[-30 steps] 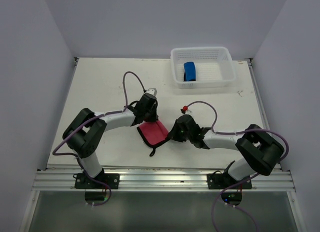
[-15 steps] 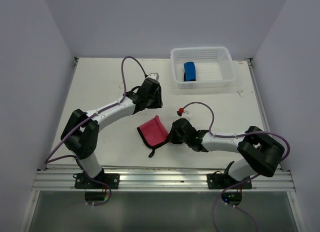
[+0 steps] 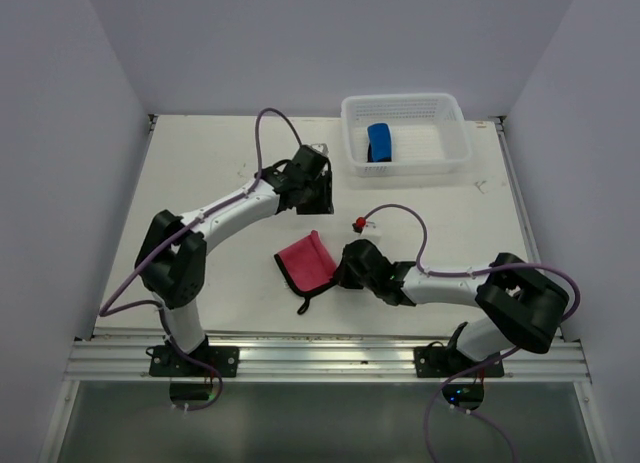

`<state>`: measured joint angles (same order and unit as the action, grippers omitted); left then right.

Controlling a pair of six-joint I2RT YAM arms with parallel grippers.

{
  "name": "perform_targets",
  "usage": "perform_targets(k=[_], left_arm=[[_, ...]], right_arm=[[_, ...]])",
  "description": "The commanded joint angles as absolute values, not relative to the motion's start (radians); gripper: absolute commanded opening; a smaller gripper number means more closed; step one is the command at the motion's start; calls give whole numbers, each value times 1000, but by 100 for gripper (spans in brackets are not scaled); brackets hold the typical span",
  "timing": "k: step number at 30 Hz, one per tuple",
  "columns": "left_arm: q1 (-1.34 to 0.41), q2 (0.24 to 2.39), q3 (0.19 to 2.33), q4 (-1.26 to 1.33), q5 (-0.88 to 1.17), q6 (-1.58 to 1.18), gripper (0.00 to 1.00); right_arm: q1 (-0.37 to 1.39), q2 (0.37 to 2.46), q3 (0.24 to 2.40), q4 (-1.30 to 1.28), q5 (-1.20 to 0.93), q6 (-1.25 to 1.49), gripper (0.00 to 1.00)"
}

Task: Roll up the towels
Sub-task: Roll the towel

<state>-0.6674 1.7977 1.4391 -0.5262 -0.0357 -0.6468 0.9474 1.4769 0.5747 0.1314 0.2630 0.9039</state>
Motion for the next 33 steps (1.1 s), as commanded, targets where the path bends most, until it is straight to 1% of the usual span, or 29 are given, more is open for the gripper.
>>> perform_targets(k=[1,8,13,18,33], left_arm=[[-692,1827,1420,-572,-5,-676,47],[-752,1862,1407,-529,-32,-695,48],[-759,1899,1391,-541,-64,-693,48],[-773,1919,1376,-584,-120,-692,48],[-818,1942,1427,-735,-282,-689,46]], right_arm=[[962,1471,572,92,319,905,0],[980,1489,583,94,321,922,0],[983,1480,574,86,333,936,0],[982,1468,565,86,344,943,0],[983,1483,560,89,350,959,0]])
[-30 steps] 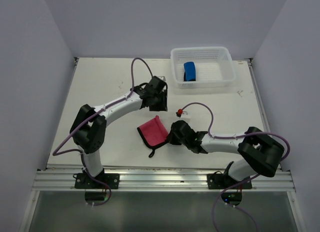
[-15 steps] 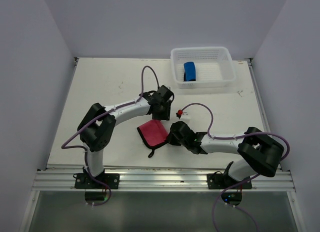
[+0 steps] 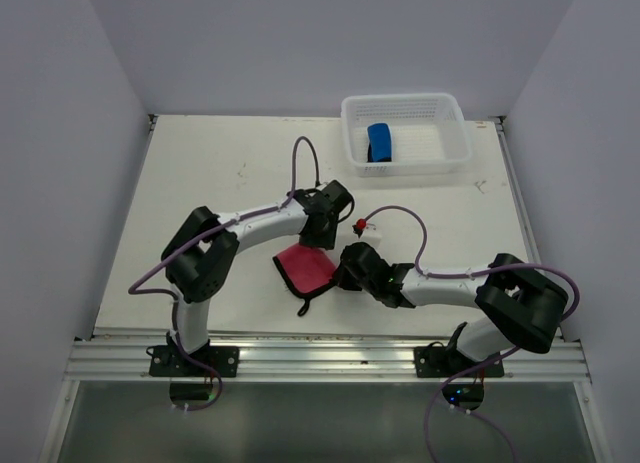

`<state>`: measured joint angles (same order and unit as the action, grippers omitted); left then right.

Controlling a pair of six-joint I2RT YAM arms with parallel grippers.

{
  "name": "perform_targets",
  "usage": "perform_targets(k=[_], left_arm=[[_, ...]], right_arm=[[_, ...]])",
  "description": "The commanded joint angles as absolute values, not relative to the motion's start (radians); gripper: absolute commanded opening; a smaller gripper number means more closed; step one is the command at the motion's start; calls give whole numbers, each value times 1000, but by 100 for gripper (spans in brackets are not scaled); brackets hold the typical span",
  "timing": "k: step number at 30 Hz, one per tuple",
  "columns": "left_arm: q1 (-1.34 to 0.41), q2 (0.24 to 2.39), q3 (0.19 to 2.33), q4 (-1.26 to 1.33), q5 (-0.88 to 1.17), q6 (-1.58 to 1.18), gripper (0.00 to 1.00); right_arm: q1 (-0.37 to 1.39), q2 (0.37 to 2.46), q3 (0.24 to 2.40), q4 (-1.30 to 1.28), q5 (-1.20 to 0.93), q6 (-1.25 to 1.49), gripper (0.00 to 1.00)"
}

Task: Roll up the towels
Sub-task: Roll the towel

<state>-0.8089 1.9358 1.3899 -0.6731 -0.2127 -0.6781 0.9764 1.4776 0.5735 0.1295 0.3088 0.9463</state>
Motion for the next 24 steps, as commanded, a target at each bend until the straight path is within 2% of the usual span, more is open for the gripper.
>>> perform_targets(k=[1,24], left_arm=[[-821,1941,1425,-741,-288,-692,46],[-828,1999,1391,-710,-426,-755,46]], right_arm=[[985,1485,557,94,347,962,0],[1029,1471,537,118,342,917,0]])
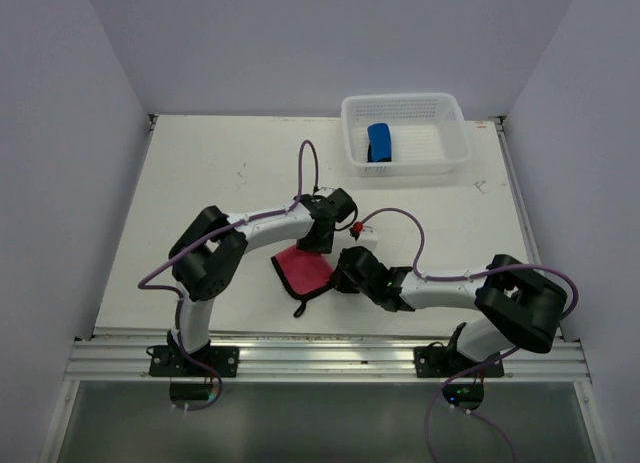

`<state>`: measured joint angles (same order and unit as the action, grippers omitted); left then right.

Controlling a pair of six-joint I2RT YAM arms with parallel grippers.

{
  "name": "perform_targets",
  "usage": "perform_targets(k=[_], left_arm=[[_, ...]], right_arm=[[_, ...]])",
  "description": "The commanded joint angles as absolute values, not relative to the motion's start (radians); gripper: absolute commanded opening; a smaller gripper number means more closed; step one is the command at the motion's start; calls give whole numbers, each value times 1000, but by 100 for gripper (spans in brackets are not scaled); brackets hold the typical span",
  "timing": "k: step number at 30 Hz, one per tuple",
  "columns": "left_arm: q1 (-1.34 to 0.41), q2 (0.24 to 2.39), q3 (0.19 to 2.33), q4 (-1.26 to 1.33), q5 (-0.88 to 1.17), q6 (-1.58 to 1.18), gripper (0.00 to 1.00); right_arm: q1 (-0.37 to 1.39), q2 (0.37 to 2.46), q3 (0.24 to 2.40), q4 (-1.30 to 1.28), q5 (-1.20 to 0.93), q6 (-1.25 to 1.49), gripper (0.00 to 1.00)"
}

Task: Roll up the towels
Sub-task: Roll the towel

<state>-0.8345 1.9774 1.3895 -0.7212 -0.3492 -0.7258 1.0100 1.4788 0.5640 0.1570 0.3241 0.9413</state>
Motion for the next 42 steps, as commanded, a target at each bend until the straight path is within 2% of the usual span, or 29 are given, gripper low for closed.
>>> perform_targets(k=[1,14,19,23,26,28,32,35,42], left_arm=[[-827,1996,1388,-697,-428,-755,47],[-828,1973,1318,-611,-433,-830,53],[-827,1996,1325,-618,-451,-841,50],[-827,2026,1338,-644,-465,-842,35],[-827,2026,1318,-634,-479,-839,26],[-827,2025,1307,-626,-483,-838,24],[-827,2045,1315,-627,-476,-833,7],[-827,2056,1331,-621,-454,-836,0],[-781,1977,1267,-444,-361,-838,0]], right_arm=[[1035,1471,537,118,344,917,0],[1048,1453,529,101,360,919,0],[1058,1448,529,95,374,919,0],[1071,1440,529,89,391,908,0],[1081,1434,531,84,405,902,0],[1088,1430,531,81,410,894,0],[1095,1420,543,69,426,881,0],[1104,1419,560,48,442,862,0],[1163,1398,584,-64,532,816,0]])
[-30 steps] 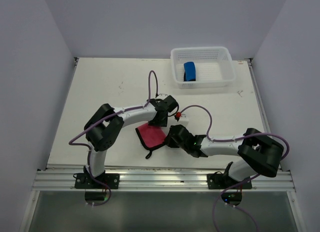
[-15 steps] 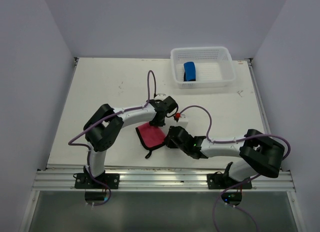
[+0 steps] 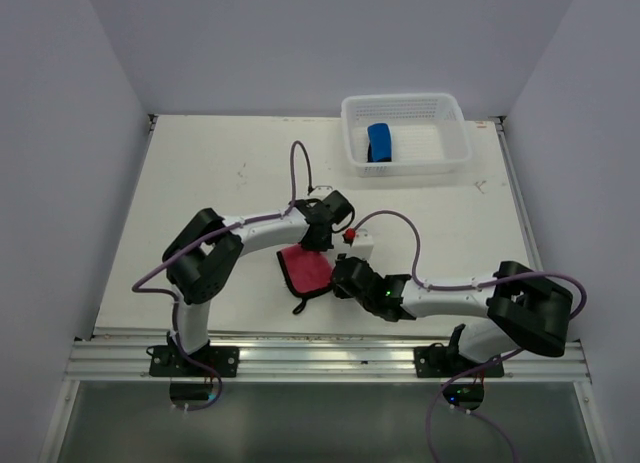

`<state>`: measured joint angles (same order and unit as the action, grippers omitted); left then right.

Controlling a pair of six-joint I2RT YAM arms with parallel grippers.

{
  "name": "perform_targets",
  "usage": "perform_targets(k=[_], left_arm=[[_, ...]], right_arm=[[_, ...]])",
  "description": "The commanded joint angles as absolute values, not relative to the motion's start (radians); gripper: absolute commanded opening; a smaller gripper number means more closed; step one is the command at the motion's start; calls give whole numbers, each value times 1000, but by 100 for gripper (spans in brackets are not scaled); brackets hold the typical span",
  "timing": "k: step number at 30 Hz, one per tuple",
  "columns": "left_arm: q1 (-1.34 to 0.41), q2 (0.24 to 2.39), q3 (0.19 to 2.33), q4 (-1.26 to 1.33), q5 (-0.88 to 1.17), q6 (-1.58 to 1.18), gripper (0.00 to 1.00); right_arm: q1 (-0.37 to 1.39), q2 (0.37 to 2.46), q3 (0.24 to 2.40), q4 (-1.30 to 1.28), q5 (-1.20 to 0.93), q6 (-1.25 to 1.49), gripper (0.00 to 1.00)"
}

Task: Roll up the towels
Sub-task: Roll the towel

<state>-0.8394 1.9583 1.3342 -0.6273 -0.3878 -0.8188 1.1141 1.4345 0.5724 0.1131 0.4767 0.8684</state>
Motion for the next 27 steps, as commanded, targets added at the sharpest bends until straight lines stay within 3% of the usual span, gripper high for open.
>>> perform_targets(k=[1,11,27], left_arm=[[-773,1942,1231,-373,-344,-835,0],[-710,1850,1117,-71,-200,-776,0],[-627,1772,878,334,53,-727,0]], right_arm=[[1173,1391,589,-80,546,813,0],[1310,1446,751,-333,748,735,0],[1471,1802,1100,-757,860,595,0]])
